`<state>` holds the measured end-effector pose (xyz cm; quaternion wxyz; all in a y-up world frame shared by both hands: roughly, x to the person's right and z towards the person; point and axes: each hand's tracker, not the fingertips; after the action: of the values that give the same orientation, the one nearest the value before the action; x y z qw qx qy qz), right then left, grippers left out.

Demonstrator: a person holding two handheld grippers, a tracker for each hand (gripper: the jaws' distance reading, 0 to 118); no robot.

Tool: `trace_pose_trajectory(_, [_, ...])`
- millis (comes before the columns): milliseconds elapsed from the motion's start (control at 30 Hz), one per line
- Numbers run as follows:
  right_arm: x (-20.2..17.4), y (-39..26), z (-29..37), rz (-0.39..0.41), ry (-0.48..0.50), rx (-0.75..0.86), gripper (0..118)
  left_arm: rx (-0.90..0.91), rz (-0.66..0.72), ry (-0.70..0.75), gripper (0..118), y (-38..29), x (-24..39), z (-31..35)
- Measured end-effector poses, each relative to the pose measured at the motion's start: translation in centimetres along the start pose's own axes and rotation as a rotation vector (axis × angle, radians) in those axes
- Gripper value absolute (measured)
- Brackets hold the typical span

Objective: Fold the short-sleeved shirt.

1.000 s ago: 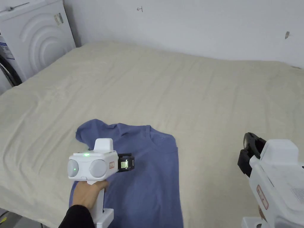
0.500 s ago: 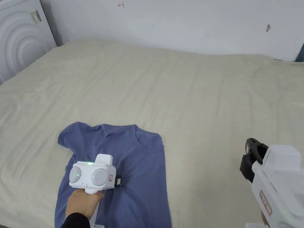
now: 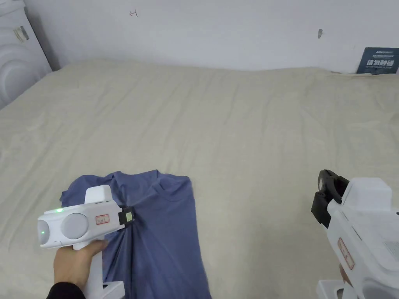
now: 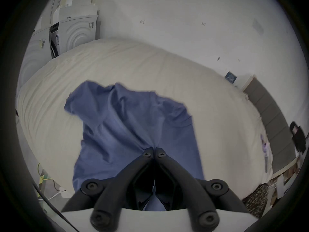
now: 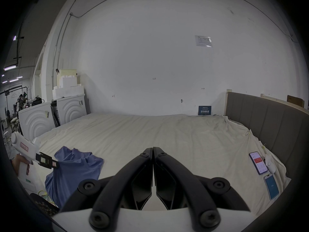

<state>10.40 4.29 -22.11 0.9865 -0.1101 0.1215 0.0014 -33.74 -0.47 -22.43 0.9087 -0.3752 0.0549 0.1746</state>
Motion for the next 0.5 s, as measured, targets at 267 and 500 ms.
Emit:
trace_pose_trajectory(267, [3.3, 0.4, 2.2, -0.018, -0.06, 0.031, 0, 0.113, -0.146, -0.126, 0, 4.5, 8.1, 1.7])
trace_pose_trajectory(500, [6.8, 0.9, 4.4, -0.034, -0.145, 0.057, 0, 0.198, -0.251, -0.298, 0, 8.9, 18.3, 3.4])
